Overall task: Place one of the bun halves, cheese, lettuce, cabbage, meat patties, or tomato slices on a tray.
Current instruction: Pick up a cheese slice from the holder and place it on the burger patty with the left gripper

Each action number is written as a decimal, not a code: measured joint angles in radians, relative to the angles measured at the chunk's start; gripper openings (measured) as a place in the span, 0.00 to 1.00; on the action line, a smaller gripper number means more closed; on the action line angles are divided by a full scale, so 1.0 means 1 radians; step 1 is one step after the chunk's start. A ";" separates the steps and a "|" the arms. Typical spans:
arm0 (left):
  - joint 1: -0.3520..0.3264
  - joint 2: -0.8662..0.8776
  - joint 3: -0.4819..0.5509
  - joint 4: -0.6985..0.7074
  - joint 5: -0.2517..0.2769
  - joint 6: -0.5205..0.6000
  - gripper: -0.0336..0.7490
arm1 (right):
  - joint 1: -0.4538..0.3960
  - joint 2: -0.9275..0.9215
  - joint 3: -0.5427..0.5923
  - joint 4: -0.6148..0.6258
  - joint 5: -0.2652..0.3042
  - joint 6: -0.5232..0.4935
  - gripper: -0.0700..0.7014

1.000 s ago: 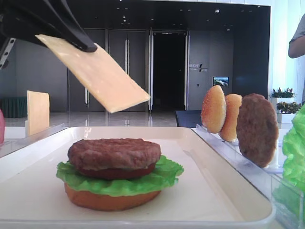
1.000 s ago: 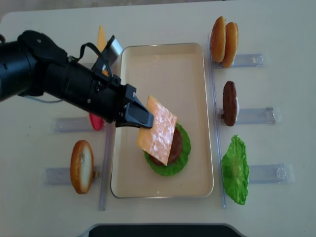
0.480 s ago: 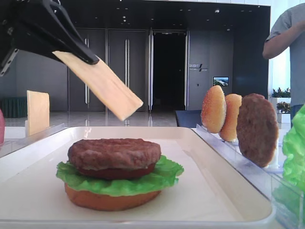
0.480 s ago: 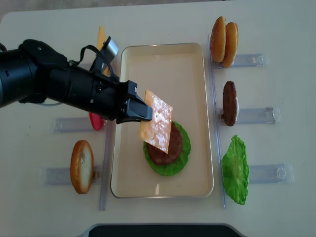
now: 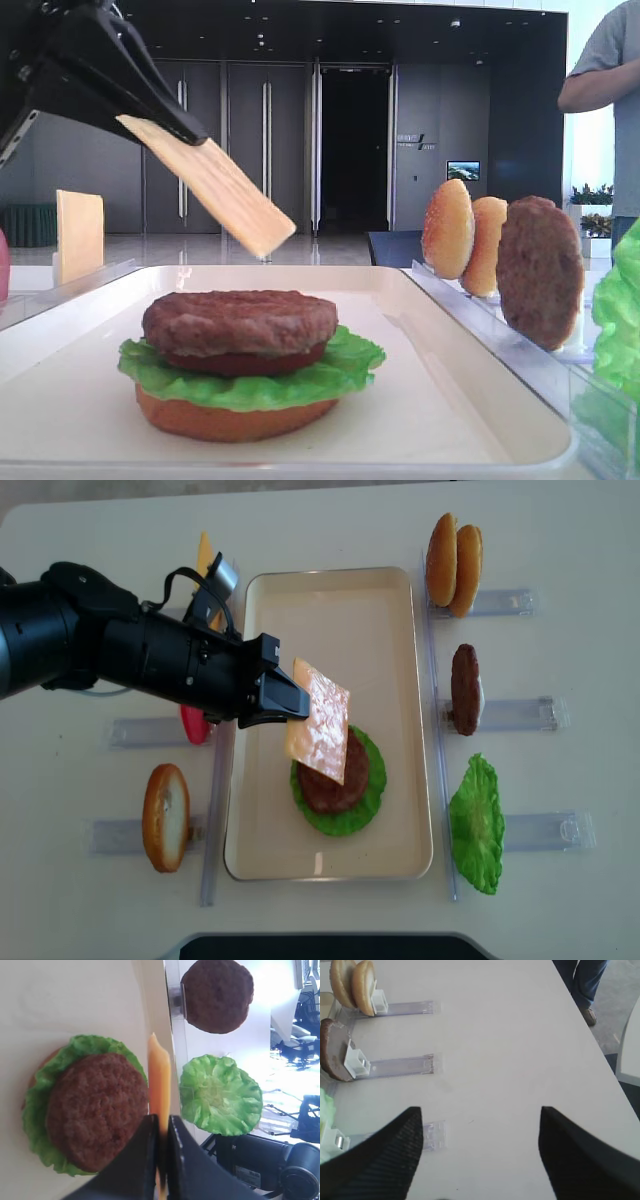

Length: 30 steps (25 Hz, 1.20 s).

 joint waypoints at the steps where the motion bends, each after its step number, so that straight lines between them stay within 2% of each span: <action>1: 0.000 0.000 0.000 0.009 0.000 -0.012 0.07 | 0.000 0.000 0.000 0.000 0.000 0.000 0.70; 10: -0.006 0.000 0.000 0.042 -0.001 -0.091 0.07 | 0.000 0.000 0.000 0.000 0.000 0.000 0.70; 18: -0.101 0.000 0.000 0.027 -0.108 -0.138 0.07 | 0.000 0.000 0.000 0.000 0.000 0.000 0.70; 24: -0.108 0.000 0.000 0.007 -0.142 -0.161 0.07 | 0.000 0.000 0.000 0.000 0.000 0.000 0.70; 30: -0.108 0.000 0.000 0.004 -0.144 -0.163 0.07 | 0.000 0.000 0.000 0.000 0.000 0.000 0.70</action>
